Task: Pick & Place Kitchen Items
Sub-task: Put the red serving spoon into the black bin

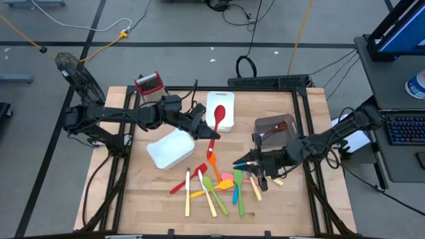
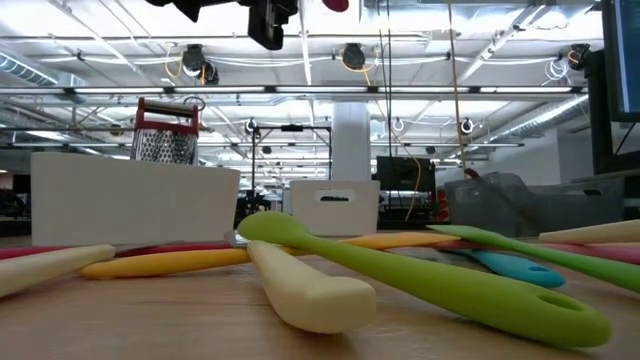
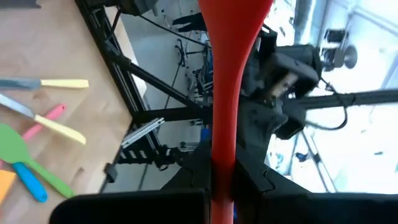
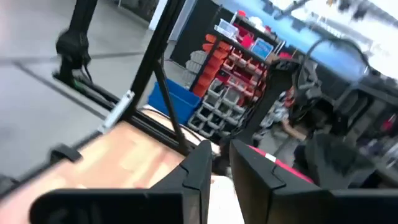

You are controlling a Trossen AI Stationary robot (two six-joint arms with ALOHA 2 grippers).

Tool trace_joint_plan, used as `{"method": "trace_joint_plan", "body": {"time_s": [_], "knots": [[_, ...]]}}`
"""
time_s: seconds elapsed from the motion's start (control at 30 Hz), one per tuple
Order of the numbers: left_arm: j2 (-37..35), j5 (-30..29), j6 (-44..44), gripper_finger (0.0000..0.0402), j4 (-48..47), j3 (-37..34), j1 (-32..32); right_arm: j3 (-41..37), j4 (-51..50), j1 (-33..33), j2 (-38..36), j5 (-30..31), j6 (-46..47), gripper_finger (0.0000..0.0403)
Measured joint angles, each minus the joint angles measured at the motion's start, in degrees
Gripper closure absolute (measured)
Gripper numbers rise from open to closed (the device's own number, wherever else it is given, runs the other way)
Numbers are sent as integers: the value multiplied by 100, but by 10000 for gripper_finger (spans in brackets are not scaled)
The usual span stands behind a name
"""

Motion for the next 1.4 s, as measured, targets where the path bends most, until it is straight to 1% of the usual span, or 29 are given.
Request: {"method": "trace_joint_plan", "body": {"time_s": [0.13, 0.23, 0.3, 0.37, 0.4, 0.5, 0.6, 0.67, 0.8, 0.87, 1.0, 1.13, 1.27, 1.4], "knots": [[117, -17, -585, 381, 84, -2, -19, 0, 0, 54, 151, 502, -958, 358], [289, 13, -968, 381, 245, 113, -44, 64, 2, 67, 312, 1098, -1541, 354], [383, 86, -1169, 381, 119, 187, -55, 127, 36, 86, 440, 1548, -1839, 349], [621, 97, -1267, 381, 261, 445, -85, 208, 127, 95, 582, 1910, -2089, 341], [675, 163, -1276, 381, 164, 516, -85, 221, 208, 110, 644, 2063, -2202, 337], [1058, 306, -1278, 381, 232, 998, -89, 237, 482, 170, 772, 2370, -2456, 324], [1380, 592, -1229, 381, 108, 1385, -20, 242, 596, 283, 827, 2589, -2611, 308], [1532, 682, -1217, 381, 67, 1549, 29, 240, 617, 382, 818, 2908, -2623, 296], [1768, 787, -1300, 381, 115, 1807, 45, 238, 639, 485, 823, 3789, -2653, 268], [1877, 790, -1361, 381, 115, 1891, 21, 238, 638, 506, 822, 4033, -2766, 255], [1975, 784, -1453, 381, 246, 1930, -30, 236, 621, 483, 827, 4134, -2939, 238], [2021, 720, -1478, 381, 322, 1934, -79, 233, 651, 397, 826, 4121, -3081, 235], [2018, 614, -1485, 381, 340, 1934, -107, 232, 730, 324, 827, 3831, -3158, 248], [2018, 549, -1441, 381, 318, 1934, -96, 232, 835, 263, 923, 3683, -3169, 276]]}}
